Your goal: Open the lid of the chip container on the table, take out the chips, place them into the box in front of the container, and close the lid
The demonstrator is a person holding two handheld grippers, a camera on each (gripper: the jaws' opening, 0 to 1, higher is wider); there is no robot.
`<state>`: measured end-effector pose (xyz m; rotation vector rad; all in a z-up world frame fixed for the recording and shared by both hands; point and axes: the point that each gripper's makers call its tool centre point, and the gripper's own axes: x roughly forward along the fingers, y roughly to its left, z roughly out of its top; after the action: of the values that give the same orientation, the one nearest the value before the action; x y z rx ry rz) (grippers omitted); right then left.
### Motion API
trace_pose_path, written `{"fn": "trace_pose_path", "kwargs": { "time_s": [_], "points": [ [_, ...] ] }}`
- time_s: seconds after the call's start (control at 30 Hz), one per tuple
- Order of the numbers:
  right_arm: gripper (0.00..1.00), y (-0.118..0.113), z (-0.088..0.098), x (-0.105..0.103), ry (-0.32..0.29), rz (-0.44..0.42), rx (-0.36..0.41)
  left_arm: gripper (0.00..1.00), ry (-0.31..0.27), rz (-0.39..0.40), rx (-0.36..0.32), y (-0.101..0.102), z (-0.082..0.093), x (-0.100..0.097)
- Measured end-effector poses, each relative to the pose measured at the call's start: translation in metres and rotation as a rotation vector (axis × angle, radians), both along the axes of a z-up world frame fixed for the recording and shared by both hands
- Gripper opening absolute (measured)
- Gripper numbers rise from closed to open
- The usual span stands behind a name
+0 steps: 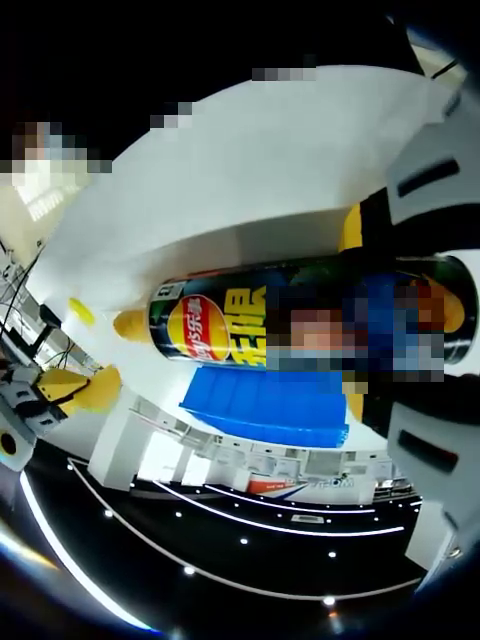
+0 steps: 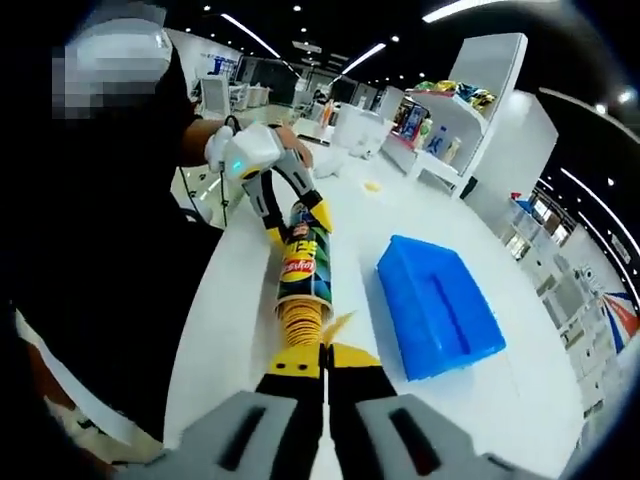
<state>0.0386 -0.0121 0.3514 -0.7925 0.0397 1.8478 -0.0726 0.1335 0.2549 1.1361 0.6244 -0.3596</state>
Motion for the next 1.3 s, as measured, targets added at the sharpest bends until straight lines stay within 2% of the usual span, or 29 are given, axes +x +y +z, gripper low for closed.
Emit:
{"fn": "trace_pose_path", "kwargs": {
  "time_s": [0.33,0.53,1.0,1.3],
  "points": [
    [0.01,0.016,0.027,0.024,0.038,-0.134,0.156,0.44,-0.005,-0.007,-0.006,0.000,0.000,0.001],
    [0.01,0.042,0.042,0.037,0.057,-0.177,0.221,0.44,-0.007,-0.003,-0.010,0.000,0.000,0.002],
    [0.01,0.095,0.047,0.060,0.057,-0.192,0.235,0.44,-0.015,0.001,-0.020,0.001,0.001,0.002],
    [0.01,0.117,0.046,0.080,0.067,-0.211,0.214,0.44,-0.020,0.000,-0.028,0.003,0.001,0.003]
  ]
}}
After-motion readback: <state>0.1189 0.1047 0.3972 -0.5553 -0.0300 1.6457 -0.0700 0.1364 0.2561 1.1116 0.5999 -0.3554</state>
